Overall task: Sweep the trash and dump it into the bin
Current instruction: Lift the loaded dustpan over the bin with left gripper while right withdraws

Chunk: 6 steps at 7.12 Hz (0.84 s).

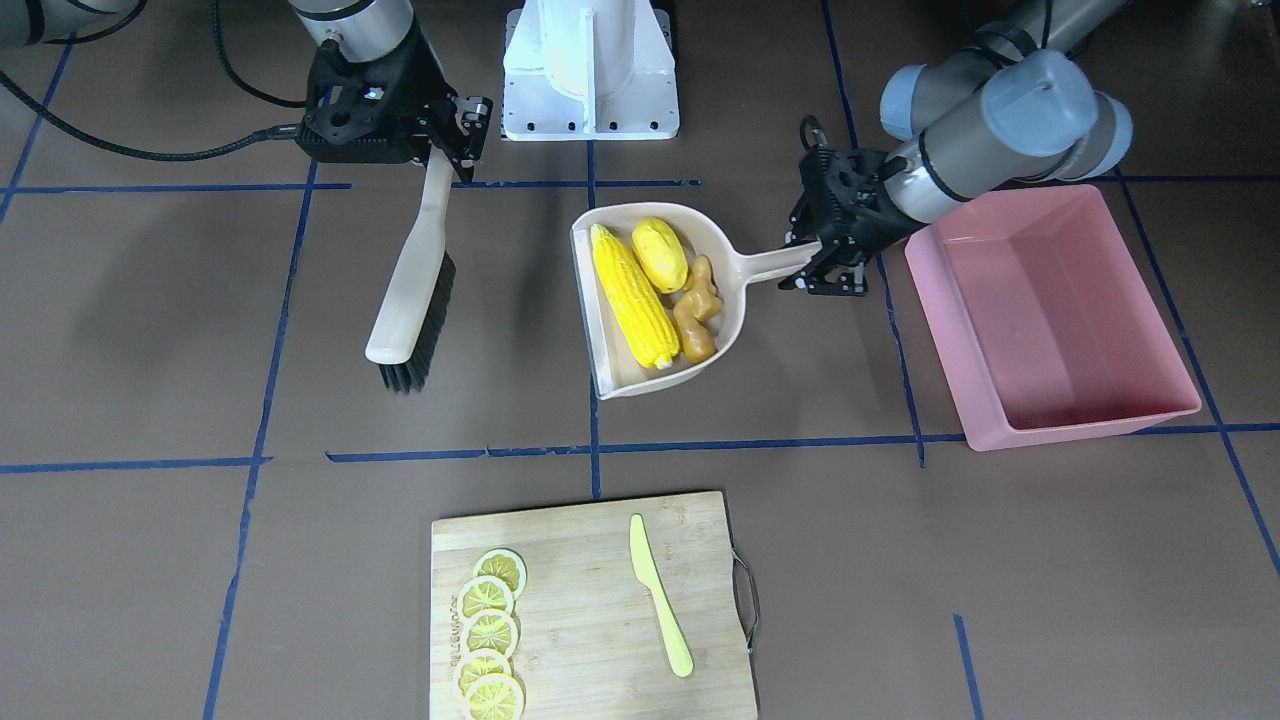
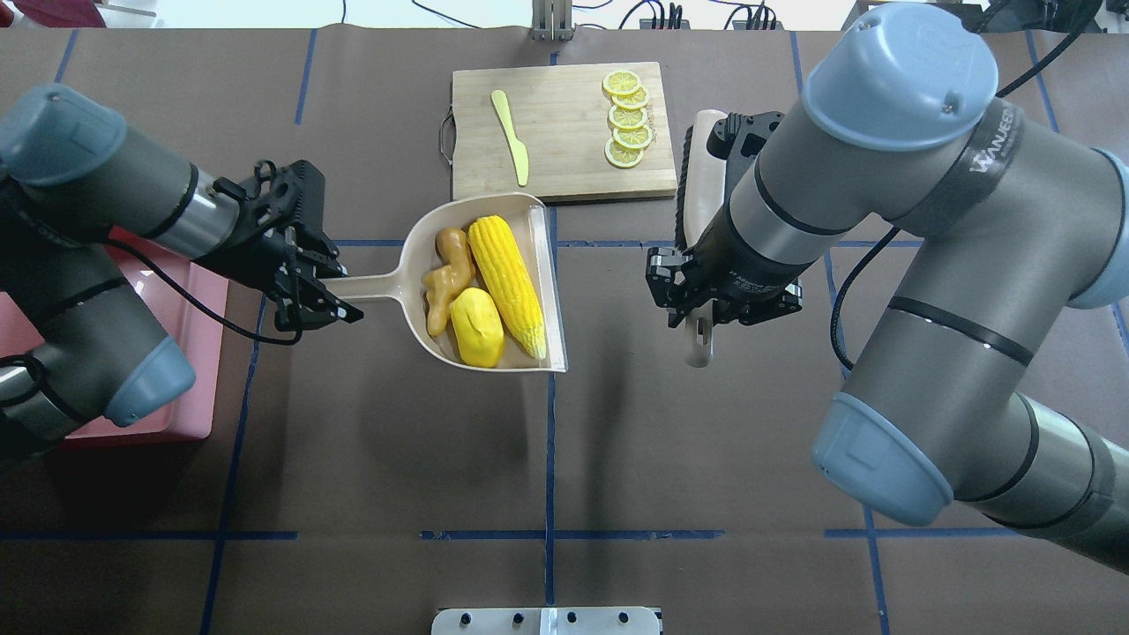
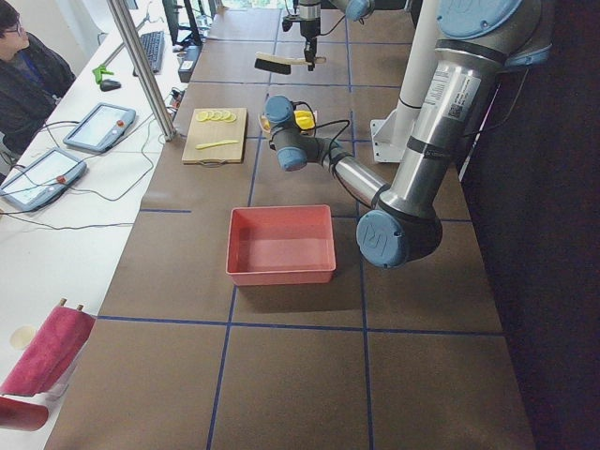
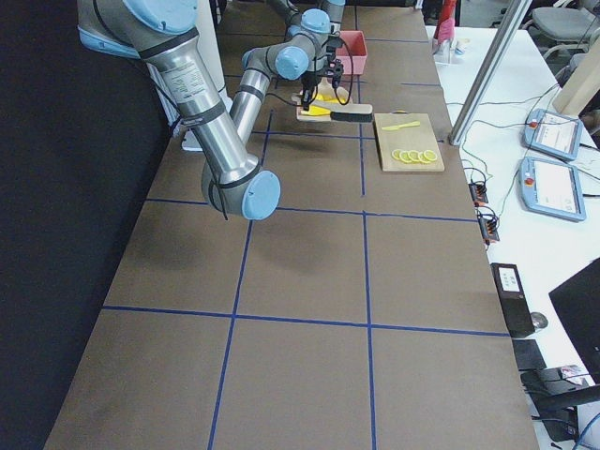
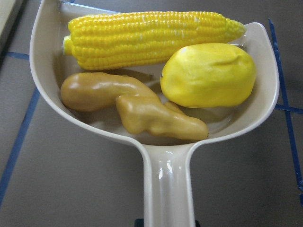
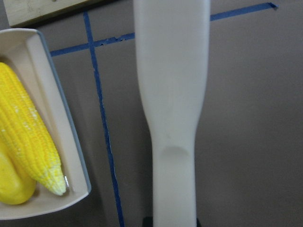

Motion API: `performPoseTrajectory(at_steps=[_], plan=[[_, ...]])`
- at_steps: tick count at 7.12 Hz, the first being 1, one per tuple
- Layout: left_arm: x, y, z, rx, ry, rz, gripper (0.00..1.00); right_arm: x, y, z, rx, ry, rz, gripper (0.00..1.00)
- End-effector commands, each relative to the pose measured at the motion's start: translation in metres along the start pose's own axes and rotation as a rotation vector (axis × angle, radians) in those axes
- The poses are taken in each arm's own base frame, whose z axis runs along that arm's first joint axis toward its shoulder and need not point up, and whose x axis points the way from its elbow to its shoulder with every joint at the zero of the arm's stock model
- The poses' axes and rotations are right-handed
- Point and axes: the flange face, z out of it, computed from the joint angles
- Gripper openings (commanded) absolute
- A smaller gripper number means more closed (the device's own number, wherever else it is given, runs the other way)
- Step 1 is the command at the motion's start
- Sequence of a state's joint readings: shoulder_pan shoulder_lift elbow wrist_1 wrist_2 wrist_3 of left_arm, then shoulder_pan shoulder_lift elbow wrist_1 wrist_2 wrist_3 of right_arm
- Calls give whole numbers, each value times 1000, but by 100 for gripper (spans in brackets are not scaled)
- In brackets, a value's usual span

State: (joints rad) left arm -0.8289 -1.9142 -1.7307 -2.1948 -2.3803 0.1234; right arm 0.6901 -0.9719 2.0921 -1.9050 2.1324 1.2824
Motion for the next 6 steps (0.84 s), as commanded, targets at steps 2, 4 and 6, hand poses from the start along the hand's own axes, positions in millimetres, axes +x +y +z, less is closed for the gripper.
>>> performPoseTrajectory(at_steps=[2,4,6], plan=[[-10,28,-62,27,-28,-110,0,9,-14,-10,28,0,25,0],[-8,76,-125,42,-27,-184,0,14,-19,-10,33,6,35,0],[8,127,-169,39,-65,-244,0,20,-25,-14,43,7,47,0]])
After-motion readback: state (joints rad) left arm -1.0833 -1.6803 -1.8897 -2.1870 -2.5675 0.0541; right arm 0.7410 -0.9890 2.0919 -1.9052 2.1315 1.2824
